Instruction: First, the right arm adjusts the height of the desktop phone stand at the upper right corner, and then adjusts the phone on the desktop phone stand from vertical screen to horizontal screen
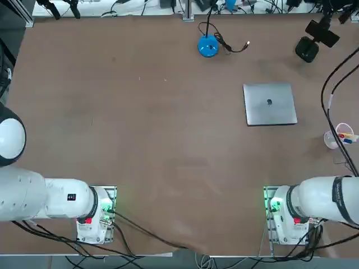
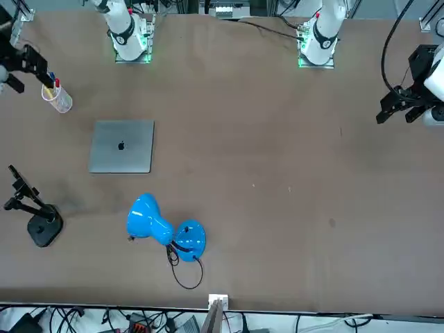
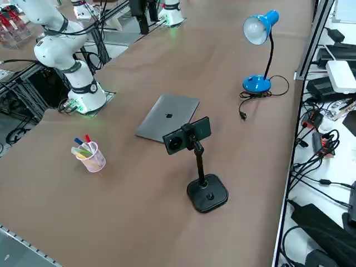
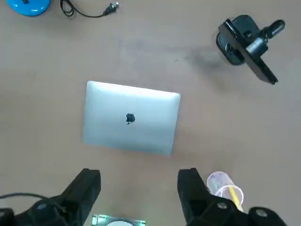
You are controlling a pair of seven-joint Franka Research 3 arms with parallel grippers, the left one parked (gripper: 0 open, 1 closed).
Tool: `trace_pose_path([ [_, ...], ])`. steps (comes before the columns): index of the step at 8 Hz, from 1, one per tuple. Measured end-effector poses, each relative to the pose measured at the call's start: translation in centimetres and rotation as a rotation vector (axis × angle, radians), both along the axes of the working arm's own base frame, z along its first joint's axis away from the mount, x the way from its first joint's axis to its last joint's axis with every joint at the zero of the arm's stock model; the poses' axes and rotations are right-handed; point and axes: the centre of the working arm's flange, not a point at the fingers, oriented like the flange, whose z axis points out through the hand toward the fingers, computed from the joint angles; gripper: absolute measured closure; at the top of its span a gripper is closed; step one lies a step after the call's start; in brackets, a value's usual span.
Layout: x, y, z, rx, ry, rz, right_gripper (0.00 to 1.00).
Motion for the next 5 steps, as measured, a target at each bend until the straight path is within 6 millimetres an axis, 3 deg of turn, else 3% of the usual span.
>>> trace_pose_path([
  [5,0.21,0.29,-0.15,0.04,0.001,-0.024,0.0],
])
